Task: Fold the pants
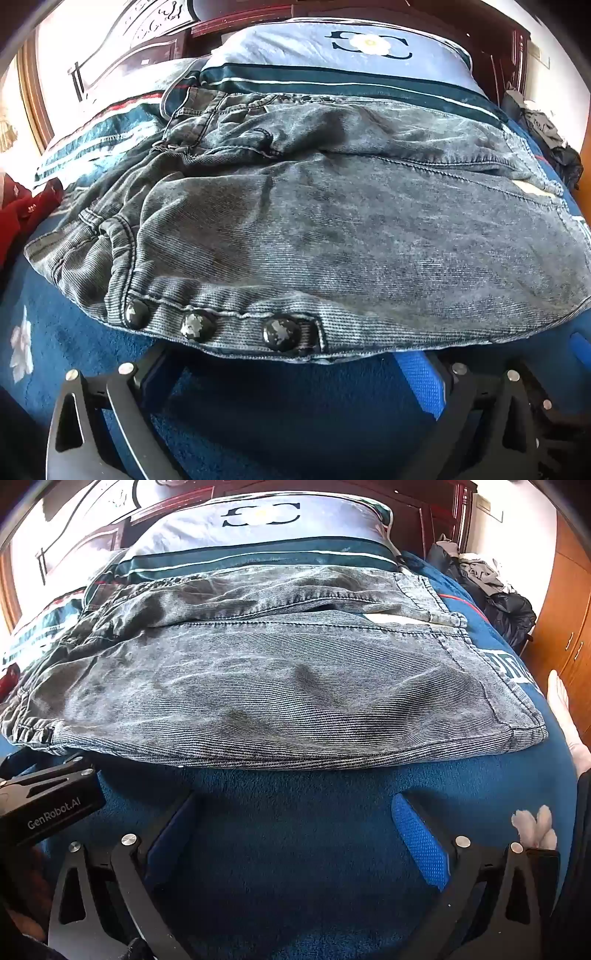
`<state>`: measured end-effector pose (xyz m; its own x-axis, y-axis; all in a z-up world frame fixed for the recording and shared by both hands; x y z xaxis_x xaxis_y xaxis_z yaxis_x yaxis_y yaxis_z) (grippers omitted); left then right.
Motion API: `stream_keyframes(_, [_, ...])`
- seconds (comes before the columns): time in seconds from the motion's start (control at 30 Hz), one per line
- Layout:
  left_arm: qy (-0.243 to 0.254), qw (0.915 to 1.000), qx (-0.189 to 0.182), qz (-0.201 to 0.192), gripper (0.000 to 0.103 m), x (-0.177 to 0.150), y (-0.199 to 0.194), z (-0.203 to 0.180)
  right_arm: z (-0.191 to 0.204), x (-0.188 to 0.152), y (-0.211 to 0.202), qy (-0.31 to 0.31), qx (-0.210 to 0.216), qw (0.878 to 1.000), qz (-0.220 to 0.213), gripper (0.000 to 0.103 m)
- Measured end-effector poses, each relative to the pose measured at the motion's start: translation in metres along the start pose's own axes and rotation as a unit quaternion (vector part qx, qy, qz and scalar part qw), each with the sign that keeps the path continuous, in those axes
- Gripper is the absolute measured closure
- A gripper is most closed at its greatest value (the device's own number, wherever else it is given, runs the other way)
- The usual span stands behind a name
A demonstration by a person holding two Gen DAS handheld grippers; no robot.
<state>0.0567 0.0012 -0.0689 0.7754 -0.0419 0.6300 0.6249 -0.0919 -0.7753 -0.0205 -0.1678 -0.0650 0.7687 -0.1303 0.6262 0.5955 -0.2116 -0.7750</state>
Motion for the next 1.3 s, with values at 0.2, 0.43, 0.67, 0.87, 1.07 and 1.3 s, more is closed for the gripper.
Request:
stream_keyframes(0.2, [-0.007, 0.9998, -0.016, -0.007, 0.000, -0.001, -0.013, 0.003, 0.001, 0.001, 0.001, -0.009, -0.011, 1.000, 0.001, 0.000])
stream_keyframes(0.43, [-0.039, 0.9984, -0.041, 0.010, 0.000, 0.006, -0.022, 0.007, -0.007, 0.004, -0.004, -0.013, 0.059, 0.998, 0.007, 0.000])
stream_keyframes(0.67, [-0.036, 0.9981, -0.051, 0.003, 0.000, 0.007, -0.048, 0.007, 0.002, 0.002, -0.013, -0.002, 0.063, 0.998, 0.021, 0.000])
stream_keyframes(0.87, [-0.030, 0.9969, -0.059, -0.041, 0.000, 0.025, -0.078, 0.008, -0.002, 0.008, -0.052, 0.032, 0.103, 0.994, 0.007, 0.000])
stream_keyframes(1.07, [-0.060, 0.9959, -0.043, -0.053, 0.000, 0.024, -0.080, 0.026, -0.023, 0.033, -0.093, 0.049, 0.069, 0.993, -0.079, 0.000])
stream_keyframes(1.3, [-0.064, 0.9954, -0.035, -0.062, 0.000, 0.017, -0.081, 0.023, -0.032, 0.038, -0.094, 0.038, 0.041, 0.995, -0.084, 0.000])
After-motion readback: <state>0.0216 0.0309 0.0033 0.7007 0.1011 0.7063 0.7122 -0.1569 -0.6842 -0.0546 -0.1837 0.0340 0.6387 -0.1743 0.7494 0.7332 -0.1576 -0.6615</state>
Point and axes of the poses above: each gripper's, at about its wrist camera, not at the fingertips, and y roughly the way its jaws point, z to its left, x to its top, the point moved 9 cm from there along y, roughly the way its jaws point, and after that the axes turned 6 degrees about -x, right-handed, at the moved point
